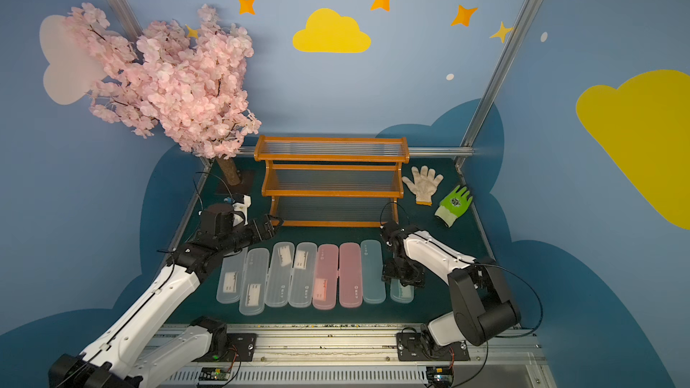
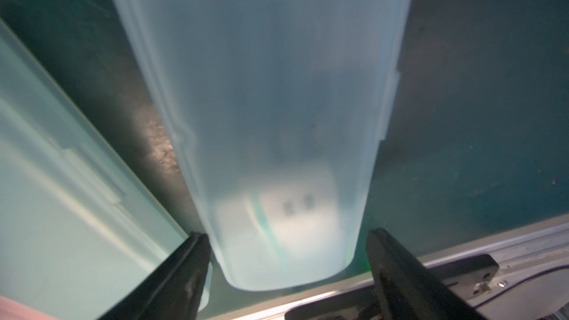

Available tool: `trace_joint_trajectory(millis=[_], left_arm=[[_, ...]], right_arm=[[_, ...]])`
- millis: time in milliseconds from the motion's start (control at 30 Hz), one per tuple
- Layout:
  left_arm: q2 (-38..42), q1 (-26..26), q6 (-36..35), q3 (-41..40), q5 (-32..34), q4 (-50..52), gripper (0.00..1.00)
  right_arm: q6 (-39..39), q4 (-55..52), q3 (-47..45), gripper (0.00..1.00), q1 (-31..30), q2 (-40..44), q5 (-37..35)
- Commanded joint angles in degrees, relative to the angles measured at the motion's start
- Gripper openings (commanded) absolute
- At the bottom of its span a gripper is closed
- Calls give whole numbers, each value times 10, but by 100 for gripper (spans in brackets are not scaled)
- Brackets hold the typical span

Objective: Place the pencil cases on the shelf according to color
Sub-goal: Pick up the pencil case from the center of the board.

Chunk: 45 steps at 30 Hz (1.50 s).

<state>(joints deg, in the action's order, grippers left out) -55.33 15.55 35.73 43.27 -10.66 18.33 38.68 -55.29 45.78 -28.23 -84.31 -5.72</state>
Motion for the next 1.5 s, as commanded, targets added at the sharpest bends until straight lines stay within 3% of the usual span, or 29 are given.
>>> trace_joint_trajectory(millis=[0,433,767,833,1233,1467], left_arm=[[3,2,-14,12,-8,-6,100],[-22,3,-24,22,-20,-24,100],[-19,3,-23,33,-20,-22,100],[-13,3,-23,35,-20,-18,100],[25,3,-1,46,-12,-6,100],[21,3,11,58,-11,-2,100]], right_arm=[[25,8,-16,88,-12,-13,4],[82,42,-61,87,-35,18,-9],[113,40,-69,62,-74,45,-55],[117,31,-69,62,-84,52,-61],[123,-118,22,61,-143,131,-112],[54,-153,101,58,-151,203,-99]])
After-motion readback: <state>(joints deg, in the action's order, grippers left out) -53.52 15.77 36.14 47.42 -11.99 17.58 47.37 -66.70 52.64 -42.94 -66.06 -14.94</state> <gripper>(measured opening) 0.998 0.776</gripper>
